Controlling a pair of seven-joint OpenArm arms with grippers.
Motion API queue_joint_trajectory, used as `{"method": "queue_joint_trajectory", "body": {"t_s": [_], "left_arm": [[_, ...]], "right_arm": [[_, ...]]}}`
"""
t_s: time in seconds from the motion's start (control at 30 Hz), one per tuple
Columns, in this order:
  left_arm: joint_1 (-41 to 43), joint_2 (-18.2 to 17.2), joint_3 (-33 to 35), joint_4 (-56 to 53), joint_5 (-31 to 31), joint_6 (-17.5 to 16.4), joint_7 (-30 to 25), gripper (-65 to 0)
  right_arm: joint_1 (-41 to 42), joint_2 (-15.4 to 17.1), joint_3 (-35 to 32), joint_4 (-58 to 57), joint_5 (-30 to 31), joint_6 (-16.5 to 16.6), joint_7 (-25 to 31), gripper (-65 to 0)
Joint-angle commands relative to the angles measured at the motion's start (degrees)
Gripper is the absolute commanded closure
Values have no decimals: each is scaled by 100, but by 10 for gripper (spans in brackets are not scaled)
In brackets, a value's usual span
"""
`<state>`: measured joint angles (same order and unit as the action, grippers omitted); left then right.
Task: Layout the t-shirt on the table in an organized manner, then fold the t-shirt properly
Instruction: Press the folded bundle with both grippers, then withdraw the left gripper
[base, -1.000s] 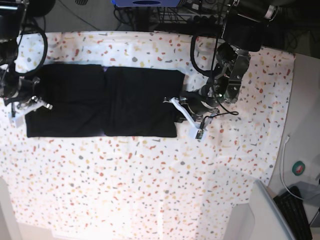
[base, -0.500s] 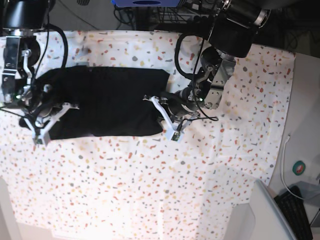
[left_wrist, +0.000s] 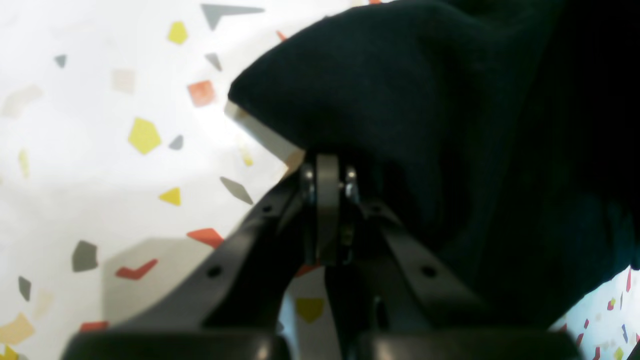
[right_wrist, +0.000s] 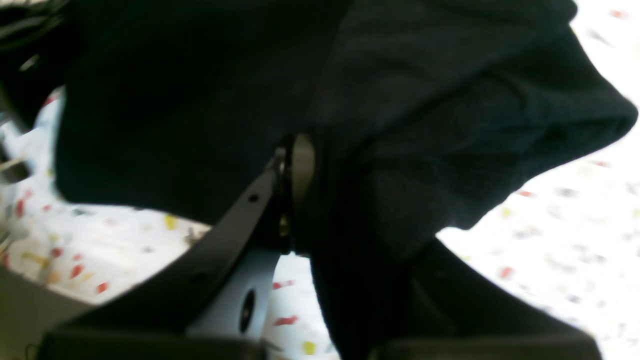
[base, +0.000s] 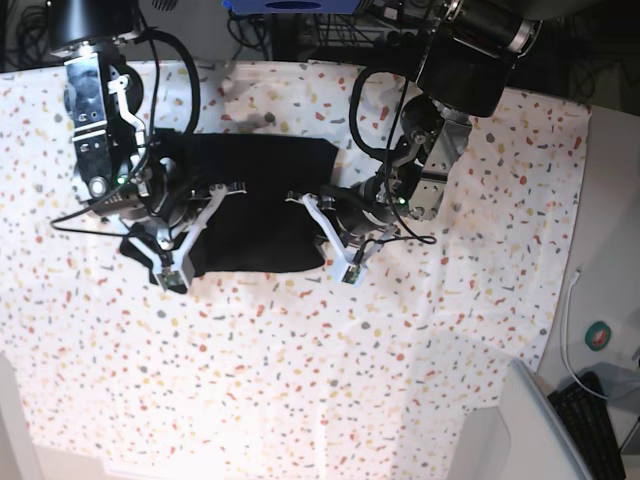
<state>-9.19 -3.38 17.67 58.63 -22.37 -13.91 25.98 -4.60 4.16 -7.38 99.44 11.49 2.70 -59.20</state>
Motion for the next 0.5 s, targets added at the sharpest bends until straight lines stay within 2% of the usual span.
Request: {"method": "queue_joint_trajectory", "body": {"t_s": [0.0,0.07,0.3,0.47], "left_arm": [[-88,-1,-13,93,-44,-55,-88,0],[-88,-1,-13,93,-44,-55,-88,0],[-44,-54,-13,93,-44,-55,-88,0],[-44,-89,-13,102,-44,-55,-88,0]], "right_arm": [[69,-78,-58,135,7,-204,105,0],[104,-157,-216,135,7,-468,149,0],[210,-157,-823,135,7,-1066,491,0],[341,-166,-1007,179,7,-1145,535,0]]}}
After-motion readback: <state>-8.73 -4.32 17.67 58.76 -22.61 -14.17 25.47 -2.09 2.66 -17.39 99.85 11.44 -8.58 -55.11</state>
